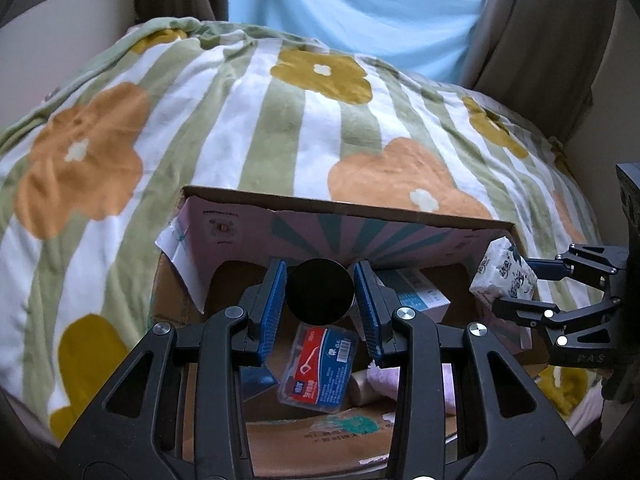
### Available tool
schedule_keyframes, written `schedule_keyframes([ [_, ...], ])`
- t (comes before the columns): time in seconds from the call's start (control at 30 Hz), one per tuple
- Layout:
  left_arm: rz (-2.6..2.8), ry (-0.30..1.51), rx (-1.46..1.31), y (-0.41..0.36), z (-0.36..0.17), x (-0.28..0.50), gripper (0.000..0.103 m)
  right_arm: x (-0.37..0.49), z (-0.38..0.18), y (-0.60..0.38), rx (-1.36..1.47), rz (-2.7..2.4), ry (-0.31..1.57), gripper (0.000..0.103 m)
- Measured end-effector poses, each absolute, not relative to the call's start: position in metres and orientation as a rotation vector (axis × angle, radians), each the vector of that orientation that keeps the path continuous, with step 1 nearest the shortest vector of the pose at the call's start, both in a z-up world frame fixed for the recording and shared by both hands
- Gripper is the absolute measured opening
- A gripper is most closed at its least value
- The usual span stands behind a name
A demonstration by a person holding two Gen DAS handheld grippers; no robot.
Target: Organize objects
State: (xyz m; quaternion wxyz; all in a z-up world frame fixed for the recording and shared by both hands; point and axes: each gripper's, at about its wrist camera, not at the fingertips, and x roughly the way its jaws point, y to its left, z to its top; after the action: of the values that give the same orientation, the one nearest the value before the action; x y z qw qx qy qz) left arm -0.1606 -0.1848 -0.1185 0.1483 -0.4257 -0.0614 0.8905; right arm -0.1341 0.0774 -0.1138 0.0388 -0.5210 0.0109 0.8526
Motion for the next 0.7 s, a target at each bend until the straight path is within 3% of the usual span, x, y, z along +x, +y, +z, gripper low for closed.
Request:
schedule_keyframes([
  [0.3, 2.612, -0.062, -1.212, -0.177, -0.104, -0.154, 0.035, -0.135, -0.112, 0.076, -1.613, 2.549, 0.044, 0.051],
  [0.33, 2.625, -0.046, -1.214, -0.176, -0.102, -0.153, 0.049, -0.135, -0.112, 0.074, -1.608, 2.538, 0.027, 0.054],
  [0.37, 2.64, -0.026, -1.223, -0.175, -0.099, -0.153, 0.082, -0.135, -0.113, 0.073, -1.603, 2.526, 0.003, 0.065],
  [0.4, 2.655, -0.018, -1.221, -0.176, -0.098, -0.152, 0.101, -0.134, -0.113, 0.072, -1.593, 2.513, -0.019, 0.074],
  [0.43, 2.673, -0.023, -1.183, -0.177, -0.094, -0.149, 0.103, -0.133, -0.113, 0.072, -1.584, 2.516, -0.015, 0.091],
  [0.47, 2.669, -0.035, -1.162, -0.178, -0.092, -0.147, 0.103, -0.133, -0.113, 0.072, -1.581, 2.522, -0.002, 0.102],
  [0.7, 2.66, -0.043, -1.172, -0.18, -0.087, -0.147, 0.103, -0.128, -0.115, 0.07, -1.563, 2.524, 0.019, 0.103],
])
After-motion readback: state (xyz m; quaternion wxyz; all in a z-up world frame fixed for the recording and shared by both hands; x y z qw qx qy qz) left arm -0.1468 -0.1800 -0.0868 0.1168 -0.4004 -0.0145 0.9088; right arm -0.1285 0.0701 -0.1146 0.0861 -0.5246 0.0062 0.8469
